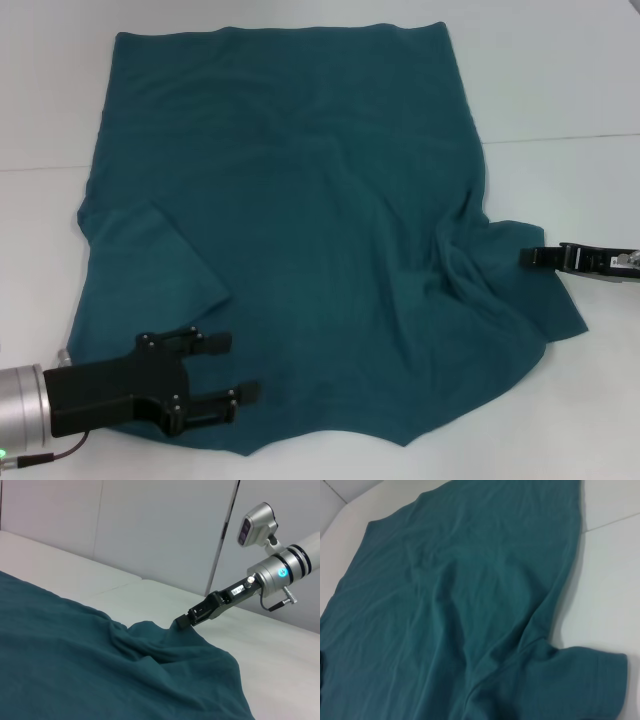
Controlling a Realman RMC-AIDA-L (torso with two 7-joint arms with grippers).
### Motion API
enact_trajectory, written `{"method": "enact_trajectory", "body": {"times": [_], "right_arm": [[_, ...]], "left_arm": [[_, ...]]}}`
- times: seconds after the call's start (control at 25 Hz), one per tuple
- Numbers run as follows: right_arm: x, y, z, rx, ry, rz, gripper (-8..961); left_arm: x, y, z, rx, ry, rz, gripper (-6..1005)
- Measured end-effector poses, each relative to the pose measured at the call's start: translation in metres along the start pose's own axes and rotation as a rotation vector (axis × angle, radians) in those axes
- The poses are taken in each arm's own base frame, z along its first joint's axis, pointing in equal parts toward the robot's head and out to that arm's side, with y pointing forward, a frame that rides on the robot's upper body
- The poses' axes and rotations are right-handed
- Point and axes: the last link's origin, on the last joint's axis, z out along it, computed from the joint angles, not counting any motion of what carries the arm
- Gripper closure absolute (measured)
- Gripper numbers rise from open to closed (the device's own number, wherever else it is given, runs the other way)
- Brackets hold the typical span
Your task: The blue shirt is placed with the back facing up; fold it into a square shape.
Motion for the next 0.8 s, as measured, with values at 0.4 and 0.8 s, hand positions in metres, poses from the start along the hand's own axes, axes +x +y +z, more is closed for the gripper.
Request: {"method": "enact_trajectory", "body": {"times": [0.4, 0.8], "right_arm": [[-0.007, -0.008, -0.009, 0.012, -0.059, 0.016, 755], [-0.009, -0.012, -0.013, 0.022, -0.062, 0.012, 954]], "left_arm": [[0.0, 0.0, 0.001, 0.006, 0.005, -0.003, 247], [0.0, 0.001, 0.002, 0.004, 0.01, -0.012, 247]]}}
